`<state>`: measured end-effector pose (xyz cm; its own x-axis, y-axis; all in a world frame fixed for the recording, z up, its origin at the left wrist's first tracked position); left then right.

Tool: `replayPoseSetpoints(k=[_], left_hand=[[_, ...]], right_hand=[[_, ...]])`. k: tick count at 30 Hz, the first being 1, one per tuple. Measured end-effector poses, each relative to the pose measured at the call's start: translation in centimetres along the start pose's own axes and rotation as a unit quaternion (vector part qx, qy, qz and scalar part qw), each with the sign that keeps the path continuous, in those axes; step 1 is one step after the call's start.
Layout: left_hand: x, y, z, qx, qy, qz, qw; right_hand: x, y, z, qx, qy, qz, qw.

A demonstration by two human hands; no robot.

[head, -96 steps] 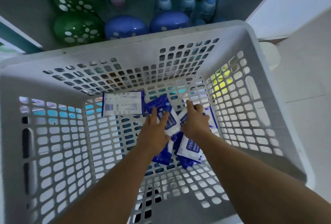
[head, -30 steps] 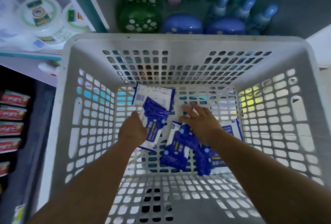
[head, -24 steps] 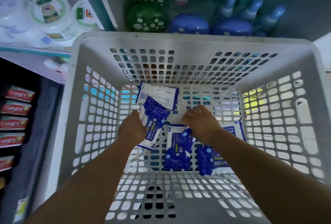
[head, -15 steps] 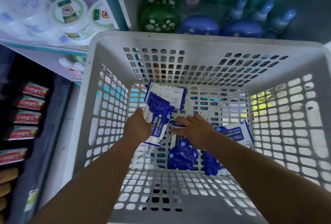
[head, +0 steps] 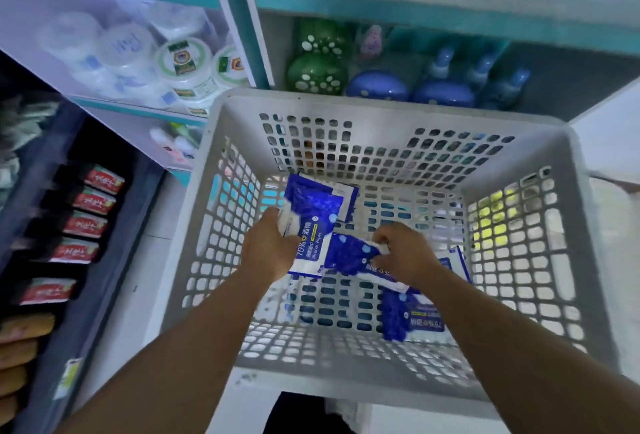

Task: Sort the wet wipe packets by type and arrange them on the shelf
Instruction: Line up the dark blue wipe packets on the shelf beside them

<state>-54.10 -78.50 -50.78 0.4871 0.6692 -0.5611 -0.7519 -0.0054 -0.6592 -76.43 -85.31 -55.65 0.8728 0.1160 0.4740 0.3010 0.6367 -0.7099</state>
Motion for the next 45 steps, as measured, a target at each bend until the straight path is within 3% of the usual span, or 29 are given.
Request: replayPoseSetpoints(k=[6,13,20,34,43,45], left_hand=[[-3.1,-4.9,5.4,-0.068,0.027,0.095,0.993],[-7.3,-15.4,12.4,-0.19,0.079,0.126,0.971],[-6.7,-26.8,19.3,-0.285,0.098,0.164,0.939],[8.8,-48.5,34.6,-0.452,0.066,0.188,0.869],[20.6,-61.7,43.1,-0.532,0.05,0.146,0.832],[23.1,-64.1,44.6,-0.545,0.04,0.141,0.826]], right_hand=[[4.0,-8.3,5.4,-0.162,0.013,-0.153,0.975],[13.5,-15.8,11.6,-0.215,-0.046,-0.256,0.941],[26.9,-19.5,16.1,-0.219,-0.184,-0.291,0.913],[55.7,-11.9,26.2,-0.143,-0.366,-0.3,0.869],[73.7,-3.1,33.4,-0.154,-0.42,-0.157,0.881],[76.6,-2.0,34.8,-0.149,-0.426,-0.169,0.876]])
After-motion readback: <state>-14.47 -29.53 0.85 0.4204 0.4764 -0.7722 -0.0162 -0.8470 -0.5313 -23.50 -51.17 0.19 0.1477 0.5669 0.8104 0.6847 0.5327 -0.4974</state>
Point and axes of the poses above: each hand's wrist, its own z-axis away from the middle knuckle, its own y-axis out of the palm, x = y × z, the point moved 8 cm from there along -z, towards the middle knuckle, and after that the axes turned 2 degrees about -z, right-handed, at the moved point
